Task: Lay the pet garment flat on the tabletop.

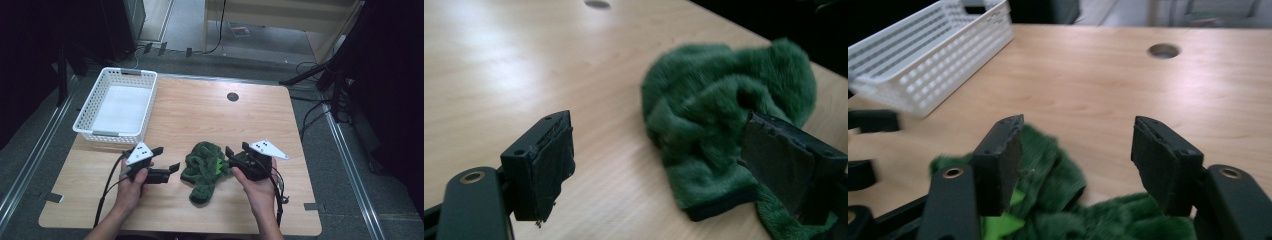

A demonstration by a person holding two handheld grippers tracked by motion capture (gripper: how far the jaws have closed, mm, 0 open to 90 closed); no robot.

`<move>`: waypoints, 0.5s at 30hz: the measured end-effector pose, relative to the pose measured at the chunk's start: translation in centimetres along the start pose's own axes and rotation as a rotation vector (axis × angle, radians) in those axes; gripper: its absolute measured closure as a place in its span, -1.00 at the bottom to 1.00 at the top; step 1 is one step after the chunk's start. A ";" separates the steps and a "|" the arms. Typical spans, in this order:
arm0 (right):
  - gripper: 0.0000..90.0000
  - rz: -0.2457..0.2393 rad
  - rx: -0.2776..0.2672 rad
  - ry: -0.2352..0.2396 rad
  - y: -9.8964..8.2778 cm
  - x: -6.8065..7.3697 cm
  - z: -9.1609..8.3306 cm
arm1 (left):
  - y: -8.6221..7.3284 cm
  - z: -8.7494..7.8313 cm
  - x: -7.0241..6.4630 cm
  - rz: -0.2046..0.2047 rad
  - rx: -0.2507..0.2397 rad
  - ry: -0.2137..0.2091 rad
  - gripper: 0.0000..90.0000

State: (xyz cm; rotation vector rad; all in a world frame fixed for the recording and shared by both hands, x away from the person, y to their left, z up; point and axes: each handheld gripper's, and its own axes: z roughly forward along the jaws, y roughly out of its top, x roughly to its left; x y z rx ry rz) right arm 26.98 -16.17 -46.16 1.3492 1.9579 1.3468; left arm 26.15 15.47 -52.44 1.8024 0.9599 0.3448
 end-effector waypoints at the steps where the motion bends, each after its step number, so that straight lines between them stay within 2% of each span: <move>1: -0.47 0.019 0.016 0.052 -1.1 0.0 0.1 | -0.2 0.5 -0.4 0.005 0.008 -0.021 -0.69; 2: -0.47 0.019 0.016 0.052 -1.1 0.0 0.1 | -0.4 1.0 -0.8 0.011 0.023 -0.041 -0.69; 4: -0.58 0.029 0.035 0.116 -2.1 0.1 0.2 | -0.7 1.9 -1.4 0.011 0.050 -0.059 -0.69; 5: -0.62 0.026 0.047 0.136 -2.6 0.1 0.3 | -0.9 2.3 -1.5 0.008 0.062 -0.060 -0.69; 9: -0.66 -0.039 0.067 0.173 -3.5 0.9 0.3 | -0.9 3.3 -1.4 -0.031 0.079 -0.037 -0.64; 10: -0.60 -0.049 0.082 0.174 -3.6 1.3 0.5 | -0.8 3.4 -1.3 -0.049 0.080 -0.022 -0.51; 11: -0.44 -0.059 0.091 0.170 -3.8 1.7 0.7 | -0.7 3.4 -1.1 -0.055 0.089 -0.020 -0.37; 12: -0.15 -0.086 0.111 0.161 -4.1 2.3 1.1 | -0.6 3.4 -1.0 -0.067 0.089 -0.019 -0.23; 13: -0.15 -0.086 0.111 0.161 -4.1 2.3 1.1 | -0.5 3.5 -0.9 -0.076 0.089 -0.019 -0.23; 15: 0.39 -0.102 0.132 0.160 -4.3 2.7 1.8 | -0.5 3.4 -0.7 -0.068 0.097 -0.013 0.05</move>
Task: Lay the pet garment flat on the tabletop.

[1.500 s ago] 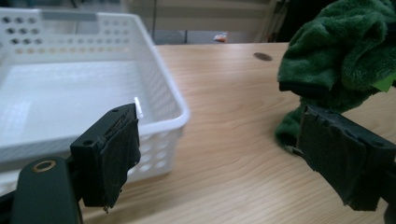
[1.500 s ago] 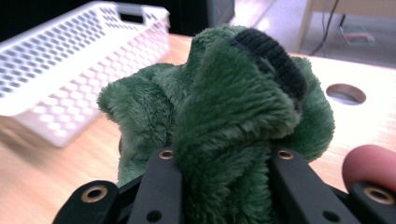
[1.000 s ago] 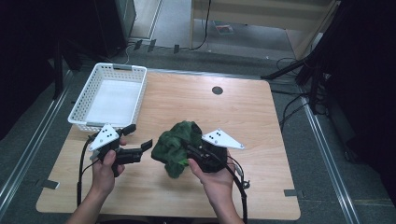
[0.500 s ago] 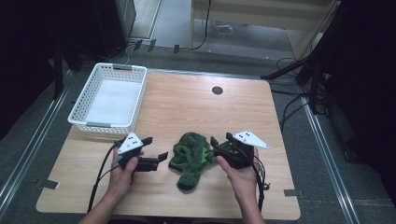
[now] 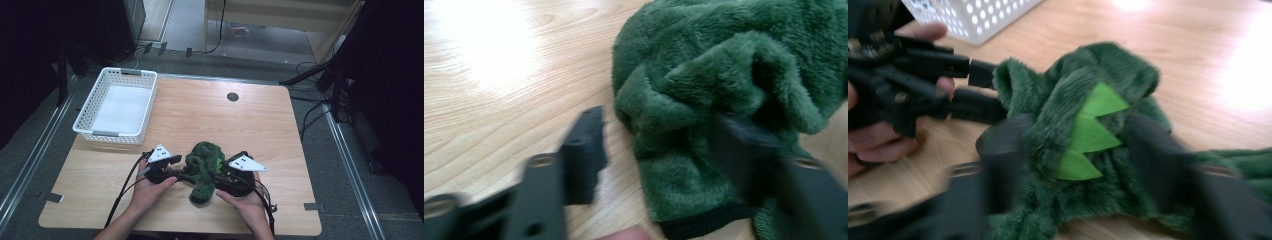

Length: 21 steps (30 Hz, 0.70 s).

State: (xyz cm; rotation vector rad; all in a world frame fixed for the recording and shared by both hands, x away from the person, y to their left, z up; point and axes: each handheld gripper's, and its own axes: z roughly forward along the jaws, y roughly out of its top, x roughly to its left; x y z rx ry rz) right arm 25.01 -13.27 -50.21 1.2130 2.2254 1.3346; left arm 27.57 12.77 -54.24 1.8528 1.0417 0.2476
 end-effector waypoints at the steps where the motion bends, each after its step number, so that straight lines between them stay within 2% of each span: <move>1: 0.54 -0.004 0.001 0.014 0.1 0.0 0.3 | 0.0 0.0 0.1 0.001 0.003 -0.004 0.18; 2: 0.71 -0.014 -0.002 0.018 0.4 0.0 0.7 | 0.0 -0.1 0.2 -0.001 0.005 -0.013 0.37; 4: 0.88 -0.031 -0.027 0.028 1.7 -0.1 1.4 | 0.1 -0.3 0.5 -0.008 0.005 -0.023 0.72; 5: 0.88 -0.031 -0.027 0.028 1.7 -0.1 1.4 | 0.1 -0.4 0.7 -0.016 0.007 -0.042 0.72; 6: 0.90 -0.039 -0.056 0.037 3.2 -0.2 2.1 | 0.1 -0.5 0.9 -0.021 0.010 -0.053 0.84; 7: 0.90 -0.041 -0.069 0.042 4.2 -0.3 2.5 | 0.2 -0.6 1.0 -0.023 0.006 -0.055 0.84; 9: 0.87 -0.048 -0.091 0.046 6.7 -0.3 3.4 | 0.2 -0.7 1.3 -0.028 0.007 -0.039 0.78; 10: 0.87 -0.048 -0.091 0.046 6.7 -0.3 3.4 | 0.2 -0.7 1.5 -0.034 0.007 -0.028 0.78; 11: 0.79 -0.042 -0.109 0.040 8.0 -0.5 4.0 | 0.2 -0.8 1.7 -0.049 0.000 -0.014 0.72; 13: 0.52 0.024 -0.150 0.018 10.6 -1.3 5.0 | 0.2 -1.0 2.2 -0.087 -0.011 0.002 0.56; 14: 0.49 0.062 -0.169 0.000 11.6 -1.9 5.2 | 0.3 -1.2 2.4 -0.094 -0.019 0.006 0.50; 15: 0.35 0.060 -0.195 -0.037 12.9 -2.5 5.1 | 0.3 -1.5 2.6 -0.104 -0.034 0.010 0.39; 16: 0.35 0.060 -0.195 -0.037 12.9 -2.5 5.1 | 0.3 -1.7 2.7 -0.108 -0.041 0.005 0.39; 18: 0.18 0.035 -0.182 -0.042 12.9 -2.8 4.7 | 0.2 -2.1 3.1 -0.120 -0.052 0.006 0.33; 19: 0.15 0.022 -0.168 -0.039 12.5 -3.2 4.5 | 0.2 -2.2 3.3 -0.126 -0.057 0.006 0.31; 20: 0.12 0.023 -0.125 -0.042 11.3 -4.0 4.5 | 0.2 -2.2 3.4 -0.135 -0.059 0.012 0.24; 21: 0.12 0.023 -0.125 -0.042 11.3 -4.0 4.5 | 0.2 -2.2 3.6 -0.148 -0.060 0.015 0.24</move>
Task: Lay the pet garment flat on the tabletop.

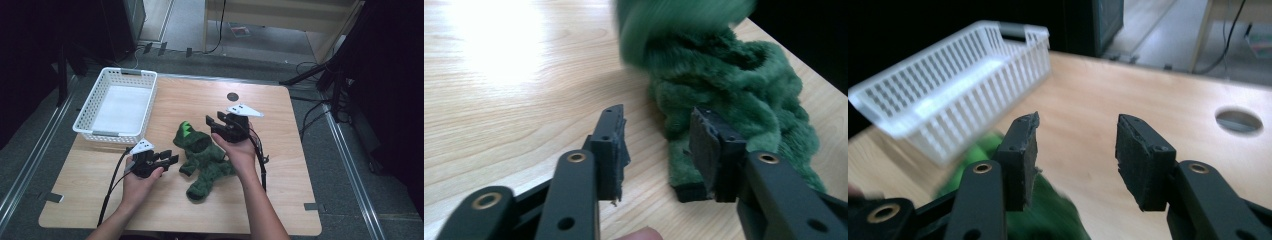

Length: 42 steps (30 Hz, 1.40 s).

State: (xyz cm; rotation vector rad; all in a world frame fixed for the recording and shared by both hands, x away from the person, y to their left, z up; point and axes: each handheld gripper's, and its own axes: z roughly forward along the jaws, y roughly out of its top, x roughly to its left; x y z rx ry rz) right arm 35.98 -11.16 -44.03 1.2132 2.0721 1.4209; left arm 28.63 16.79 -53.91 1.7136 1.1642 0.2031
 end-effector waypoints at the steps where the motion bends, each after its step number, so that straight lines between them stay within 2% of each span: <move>1: 0.11 0.003 0.018 -0.010 -0.6 -0.4 0.0 | 0.0 0.1 0.1 -0.011 0.001 0.001 0.19; 2: 0.11 0.014 0.023 -0.013 -1.2 -0.8 -0.2 | 0.0 0.1 0.1 -0.022 -0.004 0.003 0.14; 4: 0.10 0.034 0.014 0.019 -2.1 -1.2 -0.7 | 0.1 0.2 0.1 -0.024 -0.003 0.004 0.08; 6: 0.08 0.031 0.014 0.052 -2.6 -1.1 -0.9 | 0.2 0.3 0.0 -0.026 0.007 0.004 0.03; 9: 0.02 -0.027 0.048 0.112 -3.0 -0.1 -0.2 | 0.2 0.4 0.1 -0.026 0.010 0.011 0.03; 12: -0.05 -0.120 0.143 0.149 -3.1 1.9 1.5 | 0.2 0.3 0.2 -0.027 0.005 0.011 0.03; 13: -0.04 -0.177 0.183 0.135 -3.3 2.7 2.5 | 0.2 0.3 0.2 -0.024 0.006 0.011 0.03; 14: -0.02 -0.210 0.211 0.117 -3.5 3.0 3.2 | 0.2 0.3 0.3 -0.022 0.008 0.012 0.03; 16: 0.02 -0.255 0.309 0.071 -3.9 3.4 5.2 | 0.0 0.3 0.3 -0.029 0.010 0.013 0.03; 17: 0.21 -0.277 0.364 0.030 -4.1 3.3 6.2 | 0.0 0.2 0.4 -0.028 0.014 0.015 0.03; 18: 0.36 -0.292 0.381 0.007 -4.2 3.3 6.6 | -0.1 0.2 0.5 -0.031 0.013 0.013 0.03; 19: 0.68 -0.258 0.346 -0.025 -3.9 2.6 6.9 | -0.2 0.1 0.6 -0.032 0.013 0.016 0.03; 20: 0.68 -0.258 0.346 -0.025 -3.9 2.6 6.9 | -0.2 0.1 0.7 -0.034 0.011 0.016 0.03; 21: 0.73 -0.218 0.313 -0.017 -3.6 2.1 6.8 | -0.2 0.0 0.8 -0.034 0.011 0.019 0.03; 23: 0.72 -0.062 0.221 -0.007 -3.0 0.6 6.2 | -0.2 -0.1 1.0 -0.043 0.006 0.019 0.03; 24: 0.62 0.041 0.178 -0.025 -2.9 -0.6 5.9 | -0.2 -0.2 1.1 -0.045 0.006 0.018 0.03; 25: 0.57 0.093 0.174 -0.061 -2.9 -1.3 5.9 | -0.2 -0.2 1.1 -0.048 0.006 0.019 0.03; 26: 0.44 0.201 0.224 -0.142 -3.5 -3.2 6.1 | -0.2 -0.2 1.2 -0.053 0.007 0.019 0.03; 27: 0.44 0.201 0.224 -0.142 -3.5 -3.2 6.1 | -0.2 -0.2 1.2 -0.053 0.008 0.018 0.03; 28: 0.33 0.242 0.271 -0.159 -4.2 -4.5 6.3 | -0.2 -0.2 1.2 -0.053 0.008 0.019 0.03; 31: 0.26 0.232 0.276 -0.175 -4.6 -5.0 5.9 | 0.0 -0.1 1.2 -0.059 0.007 0.025 0.03; 34: 0.17 0.237 0.215 -0.168 -4.3 -5.2 4.9 | 0.6 0.0 1.3 -0.058 0.000 0.034 0.00; 37: 0.15 0.191 0.133 -0.163 -3.5 -4.7 3.8 | 1.5 0.1 1.2 -0.068 -0.015 0.041 -0.04; 38: 0.15 0.152 0.092 -0.143 -2.8 -4.2 3.2 | 1.9 0.2 1.2 -0.079 -0.024 0.041 -0.05; 39: 0.15 0.152 0.092 -0.143 -2.8 -4.2 3.2 | 2.3 0.3 1.2 -0.083 -0.033 0.047 -0.05; 42: 0.14 0.103 0.082 -0.102 -1.9 -3.8 3.4 | 4.1 1.4 1.0 -0.104 -0.048 0.079 -0.10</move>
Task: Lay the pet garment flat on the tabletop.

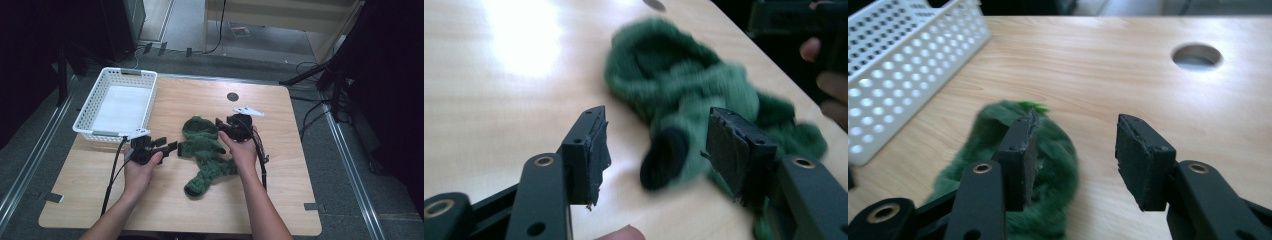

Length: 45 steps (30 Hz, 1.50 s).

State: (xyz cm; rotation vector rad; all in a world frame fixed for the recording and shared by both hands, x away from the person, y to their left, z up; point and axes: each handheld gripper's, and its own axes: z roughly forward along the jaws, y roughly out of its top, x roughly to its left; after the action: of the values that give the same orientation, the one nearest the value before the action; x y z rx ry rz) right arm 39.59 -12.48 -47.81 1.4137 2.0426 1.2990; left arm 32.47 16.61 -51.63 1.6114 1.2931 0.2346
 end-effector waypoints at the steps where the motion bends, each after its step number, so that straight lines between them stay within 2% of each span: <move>1: 0.12 -0.008 0.010 0.008 0.2 0.2 0.2 | 0.6 0.6 -0.1 -0.001 0.012 0.017 -0.13; 3: 0.08 -0.027 0.047 0.035 0.5 0.4 1.1 | 1.4 1.9 -0.4 -0.004 0.038 0.047 -0.21; 5: 0.08 -0.048 0.084 0.039 0.4 0.6 2.2 | 2.3 3.5 -0.4 0.002 0.062 0.100 -0.28; 6: 0.13 -0.053 0.104 0.034 0.3 0.7 2.8 | 2.7 4.4 -0.2 -0.009 0.078 0.125 -0.29; 8: 0.24 -0.057 0.122 0.034 -0.1 0.6 3.8 | 3.1 5.6 0.2 -0.043 0.106 0.148 -0.31; 9: 0.33 -0.056 0.133 0.042 -0.3 0.6 4.1 | 3.2 6.2 0.4 -0.061 0.119 0.153 -0.30; 10: 0.46 -0.062 0.141 0.049 -0.5 0.5 4.3 | 3.3 6.7 0.5 -0.059 0.128 0.169 -0.30; 12: 0.69 -0.083 0.155 0.029 -0.7 0.4 4.6 | 3.4 7.6 0.3 -0.034 0.152 0.186 -0.27; 13: 0.78 -0.084 0.158 0.012 -0.8 0.2 4.6 | 3.4 7.9 0.1 -0.005 0.163 0.196 -0.24; 15: 0.92 -0.058 0.157 -0.013 -0.8 -0.5 4.5 | 3.3 8.6 -0.5 0.062 0.189 0.222 -0.15; 16: 0.95 -0.042 0.153 -0.025 -0.8 -0.8 4.5 | 3.2 8.9 -0.6 0.083 0.194 0.238 -0.14; 19: 0.98 -0.006 0.152 -0.039 -1.0 -1.7 4.3 | 3.2 9.7 -0.3 0.080 0.212 0.271 0.11; 21: 1.00 -0.013 0.157 -0.041 -1.2 -1.9 4.3 | 3.1 9.9 -0.1 0.089 0.213 0.263 0.28; 22: 1.00 -0.023 0.165 -0.050 -1.4 -1.9 4.3 | 3.1 9.9 -0.1 0.091 0.222 0.238 0.47; 24: 1.00 -0.040 0.176 -0.057 -1.7 -2.0 4.4 | 3.0 9.8 -0.1 0.116 0.228 0.214 0.79; 25: 1.00 -0.042 0.183 -0.062 -1.9 -2.1 4.4 | 2.9 9.8 -0.1 0.135 0.222 0.217 0.88; 27: 1.00 -0.035 0.181 -0.065 -2.3 -2.4 4.4 | 2.8 9.8 0.0 0.139 0.222 0.210 0.93; 31: 1.00 -0.031 0.204 -0.076 -2.9 -2.8 4.4 | 2.7 9.9 0.1 0.170 0.222 0.195 0.91; 33: 0.99 -0.028 0.199 -0.068 -3.0 -3.0 4.4 | 2.9 9.8 0.3 0.156 0.211 0.190 0.74; 34: 0.89 -0.016 0.197 -0.058 -2.9 -3.1 4.2 | 3.0 9.7 0.5 0.142 0.210 0.175 0.63; 36: 0.52 0.031 0.153 -0.018 -2.4 -3.3 3.6 | 3.5 9.3 0.8 0.094 0.200 0.123 0.39; 37: 0.39 0.039 0.127 -0.005 -2.1 -3.4 3.3 | 3.8 8.9 0.8 0.073 0.182 0.096 0.32; 38: 0.30 0.044 0.079 0.014 -1.6 -3.3 2.7 | 4.1 8.7 0.8 0.070 0.170 0.089 0.26; 39: 0.27 0.041 0.053 0.021 -1.2 -3.2 2.4 | 4.4 8.4 0.7 0.066 0.146 0.083 0.23; 40: 0.27 0.033 -0.002 0.029 -0.2 -2.7 1.7 | 4.7 8.1 0.6 0.067 0.129 0.074 0.22; 41: 0.27 0.033 -0.002 0.029 -0.2 -2.7 1.7 | 5.0 7.9 0.4 0.065 0.112 0.066 0.22; 42: 0.30 0.036 -0.024 0.034 0.4 -2.4 1.5 | 5.3 7.8 0.3 0.064 0.095 0.066 0.21; 43: 0.35 0.038 -0.036 0.043 0.9 -2.0 1.5 | 5.6 7.9 0.1 0.062 0.074 0.078 0.22; 45: 0.41 0.029 -0.028 0.059 1.7 -1.0 2.2 | 5.8 8.5 0.0 0.058 0.075 0.086 0.27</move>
State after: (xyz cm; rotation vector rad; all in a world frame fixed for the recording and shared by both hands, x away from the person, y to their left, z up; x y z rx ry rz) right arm 42.51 -12.08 -47.83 1.4137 2.0402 1.3923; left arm 41.76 12.24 -51.08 1.7200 1.3351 0.2972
